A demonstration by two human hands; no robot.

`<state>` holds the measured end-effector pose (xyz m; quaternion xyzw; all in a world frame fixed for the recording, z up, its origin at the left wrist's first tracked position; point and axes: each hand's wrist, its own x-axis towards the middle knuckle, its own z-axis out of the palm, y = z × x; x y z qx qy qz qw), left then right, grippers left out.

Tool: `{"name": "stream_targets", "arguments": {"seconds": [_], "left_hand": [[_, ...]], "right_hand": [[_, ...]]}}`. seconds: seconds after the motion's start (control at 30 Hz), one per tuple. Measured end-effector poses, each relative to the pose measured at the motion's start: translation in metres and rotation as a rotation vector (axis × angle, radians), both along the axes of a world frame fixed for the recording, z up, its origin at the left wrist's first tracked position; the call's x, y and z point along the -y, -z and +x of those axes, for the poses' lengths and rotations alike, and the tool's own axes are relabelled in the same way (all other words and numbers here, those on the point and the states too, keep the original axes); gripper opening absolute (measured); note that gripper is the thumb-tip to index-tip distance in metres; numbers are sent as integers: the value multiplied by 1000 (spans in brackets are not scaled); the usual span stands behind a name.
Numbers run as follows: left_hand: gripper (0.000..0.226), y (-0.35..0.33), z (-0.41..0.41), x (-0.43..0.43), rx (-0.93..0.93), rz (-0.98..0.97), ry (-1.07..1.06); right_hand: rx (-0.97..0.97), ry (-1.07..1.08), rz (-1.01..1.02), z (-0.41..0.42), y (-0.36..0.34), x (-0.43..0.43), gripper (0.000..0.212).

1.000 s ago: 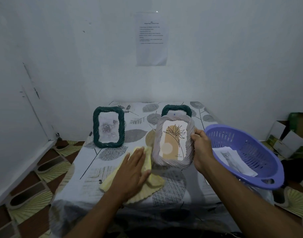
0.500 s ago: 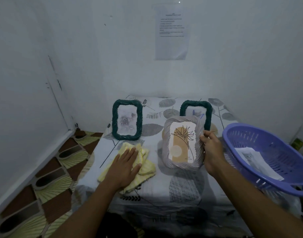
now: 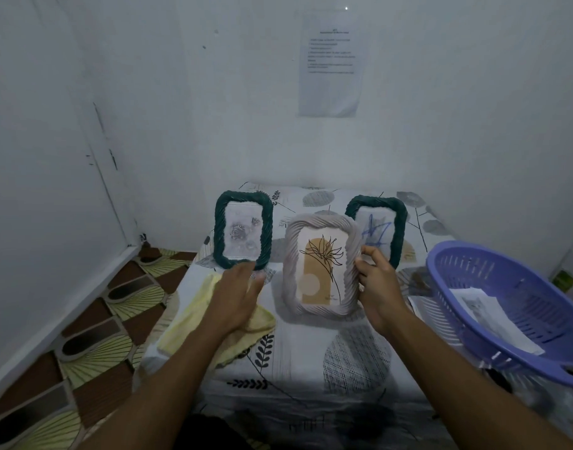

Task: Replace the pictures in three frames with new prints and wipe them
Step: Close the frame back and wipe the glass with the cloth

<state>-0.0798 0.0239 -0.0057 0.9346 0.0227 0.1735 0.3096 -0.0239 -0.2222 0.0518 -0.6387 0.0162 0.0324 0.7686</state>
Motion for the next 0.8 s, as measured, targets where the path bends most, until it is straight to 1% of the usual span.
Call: {"name": "stream_targets", "arguments": {"seconds": [0.03, 0.07, 0.1, 0.13, 0.17, 0.23, 0.4, 0.57, 0.67, 0.8], "left_hand": [[68, -16, 6, 13, 14, -228, 39], [60, -30, 13, 25, -46, -461, 70], [55, -41, 20, 35, -110, -669, 88], [53, -48, 27, 42, -161, -829, 86], [52, -50, 36, 46, -186, -946, 85], [49, -50, 50, 51, -199, -1097, 88], [48, -45, 75, 48, -212, -1140, 72], [53, -38, 110, 40, -173, -1212, 25], [53, -34, 128, 37, -163, -1194, -15], [56, -32, 145, 35, -155, -1153, -55]], "right_hand": [[-2, -19, 12, 2, -1, -2, 23], [-8, -37, 25, 4, -2, -3, 24], [-14, -58, 36, 5, -4, -4, 24], [-18, -76, 40, 7, -4, -5, 24], [-21, -93, 45, 10, -4, -5, 25], [-37, -115, 36, 16, -1, -6, 25], [-65, -142, 44, 38, 3, -13, 24], [-46, -97, 58, 76, 10, -31, 24], [-46, -49, 49, 96, 13, -41, 24], [-7, -3, -52, 115, 24, -48, 29]]}}
